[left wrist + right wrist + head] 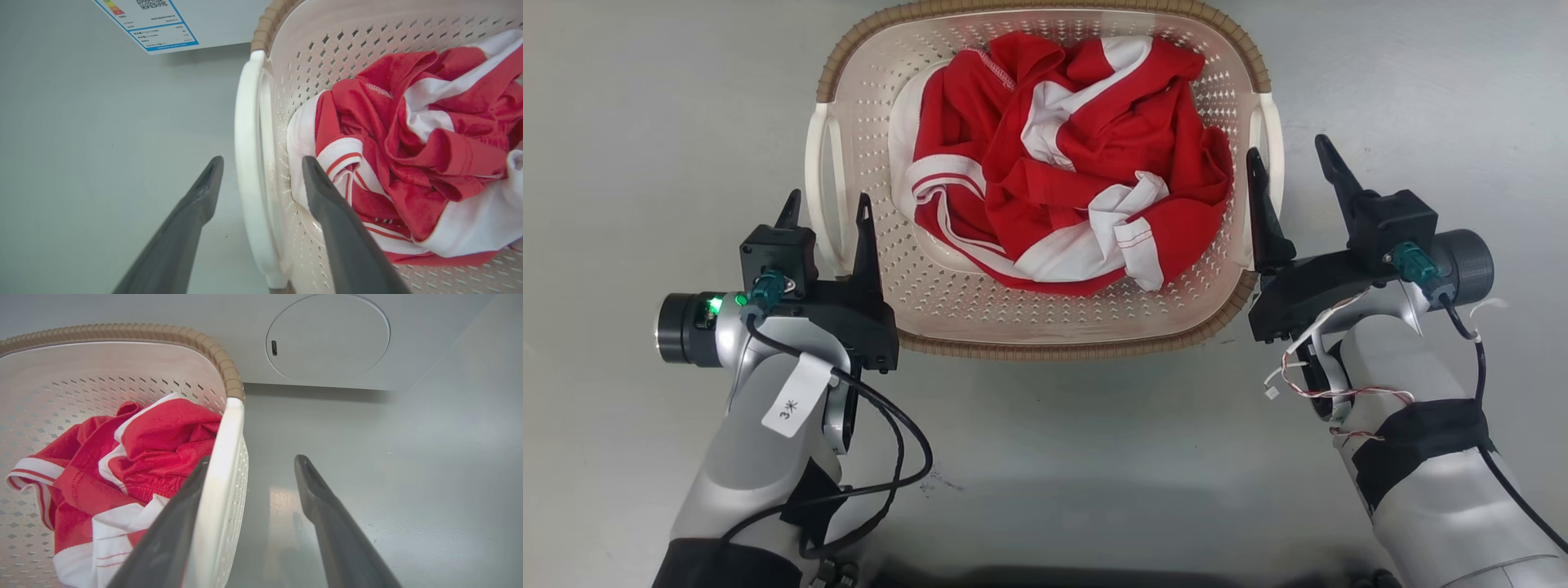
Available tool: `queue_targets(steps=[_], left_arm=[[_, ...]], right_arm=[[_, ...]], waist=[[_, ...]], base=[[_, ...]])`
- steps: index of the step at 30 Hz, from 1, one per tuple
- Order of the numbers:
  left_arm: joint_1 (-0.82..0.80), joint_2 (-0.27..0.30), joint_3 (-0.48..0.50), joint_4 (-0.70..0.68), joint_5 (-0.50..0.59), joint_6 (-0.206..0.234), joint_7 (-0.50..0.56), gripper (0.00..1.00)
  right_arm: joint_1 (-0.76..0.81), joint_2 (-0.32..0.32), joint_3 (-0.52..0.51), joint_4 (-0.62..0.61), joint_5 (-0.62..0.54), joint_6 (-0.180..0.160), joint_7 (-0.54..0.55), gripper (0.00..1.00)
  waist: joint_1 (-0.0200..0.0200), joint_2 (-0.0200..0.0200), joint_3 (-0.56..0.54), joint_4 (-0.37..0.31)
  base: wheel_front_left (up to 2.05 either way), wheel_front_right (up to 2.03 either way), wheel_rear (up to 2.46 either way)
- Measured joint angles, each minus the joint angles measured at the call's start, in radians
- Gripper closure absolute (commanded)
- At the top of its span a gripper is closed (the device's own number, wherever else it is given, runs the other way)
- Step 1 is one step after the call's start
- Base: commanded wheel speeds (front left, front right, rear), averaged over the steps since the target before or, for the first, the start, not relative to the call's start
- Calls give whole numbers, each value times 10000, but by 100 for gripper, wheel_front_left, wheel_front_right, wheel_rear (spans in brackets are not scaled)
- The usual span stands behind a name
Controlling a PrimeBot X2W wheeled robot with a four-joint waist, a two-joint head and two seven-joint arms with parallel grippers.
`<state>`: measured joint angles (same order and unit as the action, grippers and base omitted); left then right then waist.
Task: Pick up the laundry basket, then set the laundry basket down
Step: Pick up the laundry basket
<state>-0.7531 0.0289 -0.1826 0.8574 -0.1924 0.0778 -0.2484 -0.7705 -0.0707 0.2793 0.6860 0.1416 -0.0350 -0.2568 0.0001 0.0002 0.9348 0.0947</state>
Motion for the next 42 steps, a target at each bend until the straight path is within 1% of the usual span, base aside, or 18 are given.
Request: queue_targets(steps=[5, 8, 14, 21, 31, 32, 33, 34, 35, 36, 38, 39, 40, 41, 42], left_arm=[[-192, -6, -244, 328, -125, 0, -2, 0], [-324, -6, -435, 441, -410, 2, -8, 0], [-474, -8, -717, 675, -619, 4, -10, 0], [-797, -15, -1083, 1032, -918, 8, -12, 0], [-956, -19, -1670, 1423, -1373, -13, -13, 0], [-1015, -17, -1762, 1450, -1478, -82, -12, 0], [-1052, -21, -1831, 1463, -1590, -82, -13, 0], [-1061, -27, -1879, 1496, -1649, -86, -13, 0], [-1062, -29, -1935, 1561, -1682, -92, -12, 8], [-1062, -23, -2008, 1626, -1695, -134, -12, 19], [-1063, -21, -2176, 1689, -1791, -167, 4, 59], [-1065, -17, -2232, 1718, -1835, -169, 21, 76], [-1068, 2, -2299, 1743, -1856, -173, 84, 100], [-1075, 40, -2405, 1774, -1868, -184, 104, 100], [-1074, 54, -2499, 1774, -1906, -251, 104, 100]], right_arm=[[-87, 0, 190, 295, 188, -2, 0, 0], [-219, -4, 353, 351, 476, -44, 0, 0], [-265, -4, 608, 623, 775, -105, 0, 0], [-609, -8, 949, 934, 1346, -360, 0, 0], [-858, -10, 1469, 1348, 1971, -619, 0, 0], [-876, -10, 1524, 1371, 2023, -631, 2, 1], [-894, -10, 1584, 1411, 2080, -639, 2, 9], [-929, -10, 1632, 1475, 2153, -677, 0, 13], [-989, -12, 1676, 1563, 2230, -706, 2, 33], [-1027, -12, 1705, 1609, 2291, -713, 2, 45], [-1044, -12, 1776, 1689, 2311, -734, 2, 54], [-1051, -21, 1802, 1743, 2370, -788, 2, 58], [-1077, -27, 1818, 1841, 2401, -800, 2, 63], [-1127, -44, 1831, 1933, 2426, -807, 2, 75], [-1189, -67, 1843, 1996, 2487, -825, 2, 91]], waist=[[-2, -1, 58, 38], [-2, -1, 84, 70], [-2, -1, 114, 133], [-1, -1, 134, 238], [-2, -1, 74, 341], [-2, -1, 66, 348], [-1, -1, 58, 355], [-1, -2, 50, 360], [-1, -2, 43, 365], [-1, -2, 35, 370], [-2, -1, 22, 377], [-1, -1, 15, 378], [-2, -1, 8, 379], [-1, -1, 2, 381], [-1, -2, -6, 381]], base=[[0, 0, 0], [0, 0, 0], [0, 0, 0], [0, 0, 0], [0, 0, 0], [0, 0, 0], [0, 0, 0], [0, 0, 0], [0, 0, 0], [0, 0, 0], [0, 0, 0], [0, 0, 0], [0, 0, 0], [0, 0, 0], [0, 0, 0]])
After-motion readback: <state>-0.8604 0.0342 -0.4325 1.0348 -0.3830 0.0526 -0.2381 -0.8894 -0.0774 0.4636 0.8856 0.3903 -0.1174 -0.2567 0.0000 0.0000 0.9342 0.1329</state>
